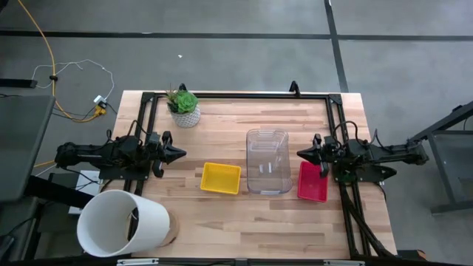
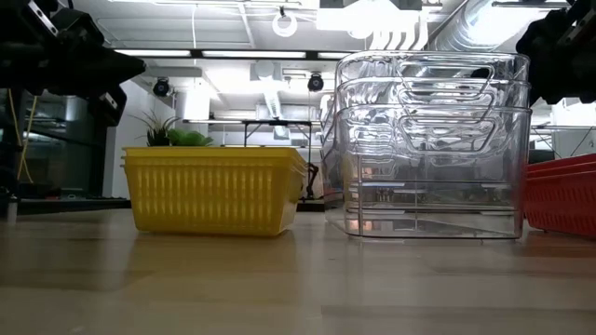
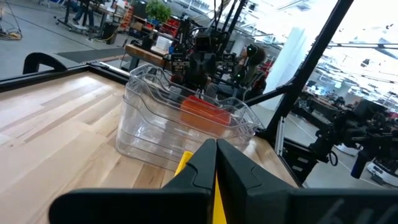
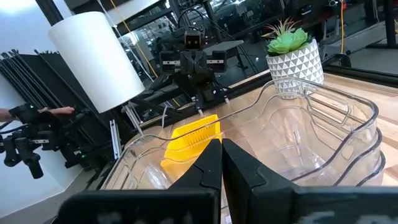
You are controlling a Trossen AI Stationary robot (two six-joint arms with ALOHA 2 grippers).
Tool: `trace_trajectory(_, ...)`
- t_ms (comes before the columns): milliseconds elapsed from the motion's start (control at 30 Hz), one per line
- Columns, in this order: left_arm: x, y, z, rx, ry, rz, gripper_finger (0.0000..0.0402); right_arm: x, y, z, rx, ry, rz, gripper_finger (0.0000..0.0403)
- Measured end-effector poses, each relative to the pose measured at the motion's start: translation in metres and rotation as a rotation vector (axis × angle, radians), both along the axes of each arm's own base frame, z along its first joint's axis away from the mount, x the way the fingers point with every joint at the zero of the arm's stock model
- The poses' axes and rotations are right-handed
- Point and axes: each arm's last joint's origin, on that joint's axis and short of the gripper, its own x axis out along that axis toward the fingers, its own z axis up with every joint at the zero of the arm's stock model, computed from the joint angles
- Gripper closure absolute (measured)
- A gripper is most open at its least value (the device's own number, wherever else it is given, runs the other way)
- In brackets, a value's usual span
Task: Stack baskets by color
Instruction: Return to Home Position
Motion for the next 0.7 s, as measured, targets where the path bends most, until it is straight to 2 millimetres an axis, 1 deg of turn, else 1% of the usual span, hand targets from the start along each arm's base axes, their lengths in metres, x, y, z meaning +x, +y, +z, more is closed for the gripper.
trace_trajectory(333,0.0001,-0.0011,0.0001,0.014,0.001,-0.013,0.0401,0.0000,0.0000,0.0000,0.000,0.000,0.000,0.0402)
trace_trajectory(500,0.0004,-0.0047,-0.0002,0.315,0.030,-0.061,0.0401,0.0000,0.0000,0.0000,0.000,0.000,0.000,0.0402)
trace_trajectory(567,0.0004,-0.0059,-0.0002,0.402,0.036,-0.071,0.0401,0.0000,0.0000,0.0000,0.000,0.000,0.000,0.0402)
trace_trajectory(633,0.0004,-0.0065,-0.0003,0.414,0.036,-0.075,0.0401,0.0000,0.0000,0.0000,0.000,0.000,0.000,0.0402)
trace_trajectory(700,0.0004,-0.0066,-0.0003,0.380,0.033,-0.076,0.0401,0.0000,0.0000,0.0000,0.000,0.000,0.000,0.0402)
